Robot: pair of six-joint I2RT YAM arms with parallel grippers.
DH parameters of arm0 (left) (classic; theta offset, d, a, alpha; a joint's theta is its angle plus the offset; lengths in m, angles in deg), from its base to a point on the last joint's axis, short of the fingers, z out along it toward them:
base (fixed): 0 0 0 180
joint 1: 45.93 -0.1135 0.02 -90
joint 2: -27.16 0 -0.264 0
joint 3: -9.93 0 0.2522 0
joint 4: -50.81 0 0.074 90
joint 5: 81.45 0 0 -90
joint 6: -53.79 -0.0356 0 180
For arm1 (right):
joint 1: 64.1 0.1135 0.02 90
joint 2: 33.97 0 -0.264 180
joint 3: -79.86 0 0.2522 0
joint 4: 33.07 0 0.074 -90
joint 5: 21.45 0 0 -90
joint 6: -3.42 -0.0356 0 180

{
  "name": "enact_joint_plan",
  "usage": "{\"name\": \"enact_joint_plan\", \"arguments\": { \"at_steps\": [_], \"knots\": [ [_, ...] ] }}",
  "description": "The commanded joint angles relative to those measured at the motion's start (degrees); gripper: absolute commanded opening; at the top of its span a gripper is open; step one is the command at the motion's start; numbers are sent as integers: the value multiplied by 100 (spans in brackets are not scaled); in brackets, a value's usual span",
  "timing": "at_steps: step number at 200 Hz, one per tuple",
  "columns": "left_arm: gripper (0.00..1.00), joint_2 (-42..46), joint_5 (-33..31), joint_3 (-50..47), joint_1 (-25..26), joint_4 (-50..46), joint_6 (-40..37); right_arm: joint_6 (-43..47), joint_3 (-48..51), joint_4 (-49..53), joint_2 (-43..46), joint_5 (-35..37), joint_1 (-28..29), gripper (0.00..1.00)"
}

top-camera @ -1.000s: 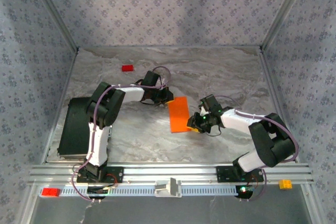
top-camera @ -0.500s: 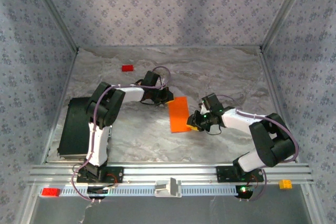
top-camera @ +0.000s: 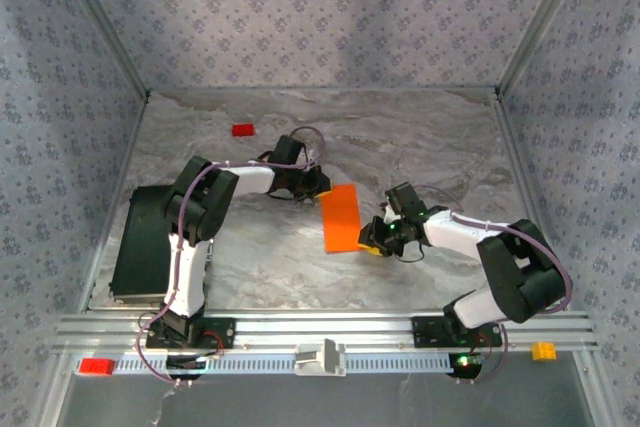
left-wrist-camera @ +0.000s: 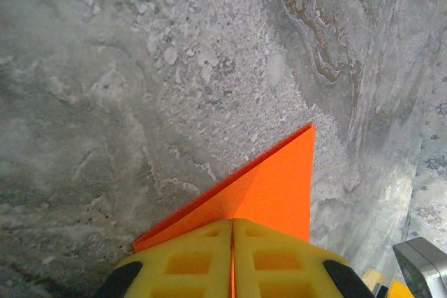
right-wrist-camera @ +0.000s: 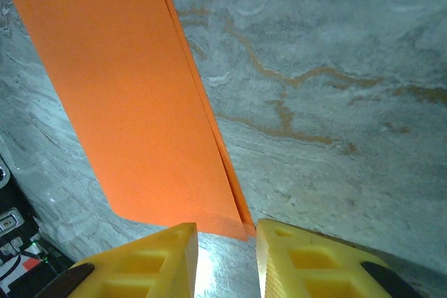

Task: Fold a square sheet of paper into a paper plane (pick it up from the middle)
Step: Fold the triangle a second time at the center of the table.

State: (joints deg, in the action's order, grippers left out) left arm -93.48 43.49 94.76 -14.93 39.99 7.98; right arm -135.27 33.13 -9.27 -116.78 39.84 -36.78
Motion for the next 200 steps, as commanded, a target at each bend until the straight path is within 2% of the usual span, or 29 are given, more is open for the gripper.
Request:
{"name": "enact_joint_plan", "arguments": {
  "at_steps": [1, 68, 200],
  "knots": [
    [9, -197, -146, -224, 41, -470, 3, -53, 32, -73, -105, -7, 65, 29],
    [9, -197, -145, -207, 64, -469, 16, -173, -8, -434, -135, -164, 87, 24],
    [8, -186, -136, -208, 72, -474, 11, -26, 1, 122, -44, 229, 152, 29]
  ]
}}
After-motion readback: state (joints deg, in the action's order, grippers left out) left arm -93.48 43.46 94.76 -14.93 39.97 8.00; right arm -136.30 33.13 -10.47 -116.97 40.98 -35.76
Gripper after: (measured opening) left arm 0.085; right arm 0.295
